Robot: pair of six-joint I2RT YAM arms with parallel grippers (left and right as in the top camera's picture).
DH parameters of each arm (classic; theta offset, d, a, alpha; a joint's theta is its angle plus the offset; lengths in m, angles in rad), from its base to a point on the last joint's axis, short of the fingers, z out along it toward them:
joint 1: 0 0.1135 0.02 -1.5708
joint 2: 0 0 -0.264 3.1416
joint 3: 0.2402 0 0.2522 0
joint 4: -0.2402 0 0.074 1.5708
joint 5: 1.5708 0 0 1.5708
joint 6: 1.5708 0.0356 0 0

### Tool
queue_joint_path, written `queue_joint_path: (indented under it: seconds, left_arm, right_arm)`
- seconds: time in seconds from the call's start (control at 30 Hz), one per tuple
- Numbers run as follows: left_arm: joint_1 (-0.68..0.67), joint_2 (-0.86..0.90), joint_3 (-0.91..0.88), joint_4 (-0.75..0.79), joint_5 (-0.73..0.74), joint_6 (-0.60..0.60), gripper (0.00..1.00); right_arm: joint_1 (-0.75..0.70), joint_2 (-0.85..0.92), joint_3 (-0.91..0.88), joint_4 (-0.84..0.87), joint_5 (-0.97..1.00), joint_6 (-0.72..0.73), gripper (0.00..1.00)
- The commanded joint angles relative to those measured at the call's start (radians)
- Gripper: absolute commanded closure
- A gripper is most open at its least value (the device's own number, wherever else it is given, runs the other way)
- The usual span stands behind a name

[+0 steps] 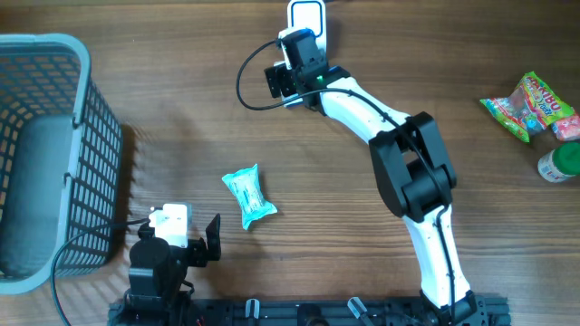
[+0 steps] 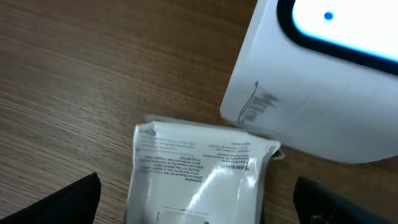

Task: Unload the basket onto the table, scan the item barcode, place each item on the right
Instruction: 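Hold the white packet under the scanner, adjusting its height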

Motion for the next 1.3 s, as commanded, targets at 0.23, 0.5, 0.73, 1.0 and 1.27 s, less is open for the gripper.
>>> queue_joint_path:
  seconds: [0.23, 0.5, 0.73, 1.0, 1.27]
  left_arm:
    - [0.007, -0.003, -0.004, 0.003, -0.002, -0.006, 0.00]
    - [0.007, -0.003, -0.004, 0.003, -0.002, -0.006, 0.00]
    - [0.007, -0.003, -0.004, 0.003, -0.002, -0.006, 0.00]
    - [0.007, -0.003, -0.004, 0.003, -0.002, -0.006, 0.00]
    - [0.007, -0.003, -0.004, 0.003, -0.002, -0.006, 0.00]
  right_arm:
    - [0.000, 0.058, 0.035, -0.229, -0.005, 0.047, 0.26]
    - [0.000, -0.078, 0.047, -0.753, -0.023, 0.162, 0.42]
    - [0.006, -0.137, 0.047, -0.834, -0.114, 0.153, 0.00]
    - [0.005, -0.128, -0.049, -0.720, -0.077, 0.098, 0.00]
    - [0.005, -0.056, -0.090, -0.634, 0.015, 0.072, 0.12]
